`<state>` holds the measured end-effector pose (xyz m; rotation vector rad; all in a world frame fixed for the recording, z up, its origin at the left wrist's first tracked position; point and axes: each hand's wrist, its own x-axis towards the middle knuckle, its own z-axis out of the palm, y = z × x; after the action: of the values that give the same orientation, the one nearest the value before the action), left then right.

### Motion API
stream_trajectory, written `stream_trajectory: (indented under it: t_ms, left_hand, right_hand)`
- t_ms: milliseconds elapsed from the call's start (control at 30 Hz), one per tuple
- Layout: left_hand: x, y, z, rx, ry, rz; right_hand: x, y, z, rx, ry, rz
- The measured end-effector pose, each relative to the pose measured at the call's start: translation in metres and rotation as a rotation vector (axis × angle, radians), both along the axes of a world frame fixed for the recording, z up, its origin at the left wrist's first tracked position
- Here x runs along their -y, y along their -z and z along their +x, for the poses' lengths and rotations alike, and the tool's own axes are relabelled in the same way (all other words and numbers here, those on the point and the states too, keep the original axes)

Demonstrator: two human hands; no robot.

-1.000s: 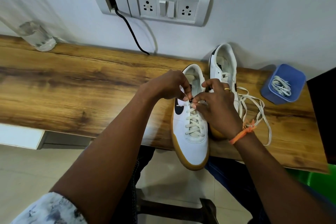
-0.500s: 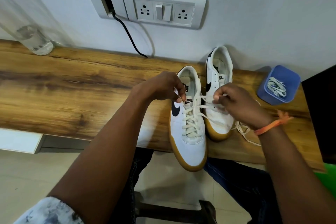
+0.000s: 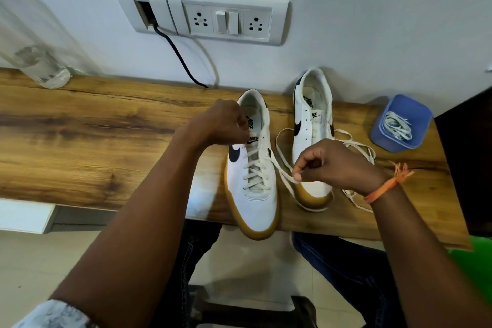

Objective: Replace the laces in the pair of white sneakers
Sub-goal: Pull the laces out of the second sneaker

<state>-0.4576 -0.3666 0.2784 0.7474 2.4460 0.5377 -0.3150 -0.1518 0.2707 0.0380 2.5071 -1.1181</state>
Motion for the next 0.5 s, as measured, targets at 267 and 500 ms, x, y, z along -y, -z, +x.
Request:
stream_trajectory:
  t_ms: [267,500]
  left_hand:
    - [-0.023,0.014,0.019,-0.069,0.132,-0.215]
    - [-0.017,0.009,0.016,-0.106,0.095,-0.185]
  right_hand:
    - [0.017,0.018,-0.008,-0.288,0.192,0.311]
    - [0.054,0.022,-0.014,-0.431,-0.088,0.282]
